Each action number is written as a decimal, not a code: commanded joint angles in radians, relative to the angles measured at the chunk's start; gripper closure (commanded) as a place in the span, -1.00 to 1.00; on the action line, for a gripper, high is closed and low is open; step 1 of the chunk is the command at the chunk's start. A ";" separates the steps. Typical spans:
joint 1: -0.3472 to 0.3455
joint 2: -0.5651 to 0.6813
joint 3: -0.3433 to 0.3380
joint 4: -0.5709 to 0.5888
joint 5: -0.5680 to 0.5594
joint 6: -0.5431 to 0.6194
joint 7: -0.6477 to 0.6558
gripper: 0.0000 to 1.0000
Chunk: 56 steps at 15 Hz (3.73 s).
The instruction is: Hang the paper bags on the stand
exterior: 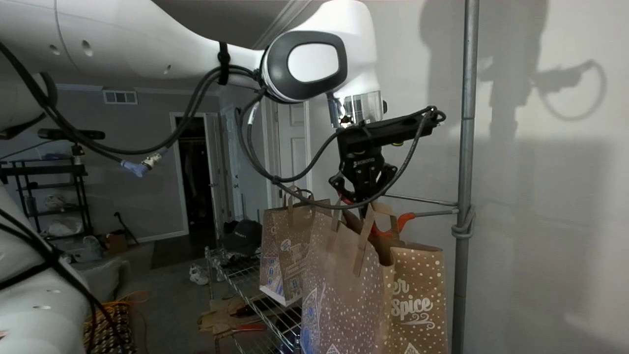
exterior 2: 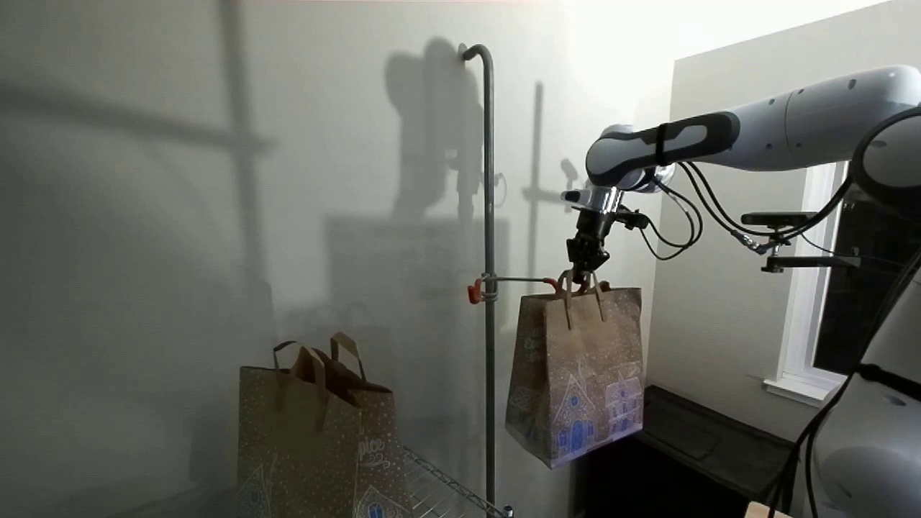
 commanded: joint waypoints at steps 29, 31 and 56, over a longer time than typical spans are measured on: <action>-0.128 0.147 0.000 0.140 0.349 -0.267 -0.207 0.90; -0.134 0.158 -0.006 0.149 0.400 -0.299 -0.224 0.90; -0.272 0.217 -0.055 0.222 0.583 -0.352 -0.133 0.91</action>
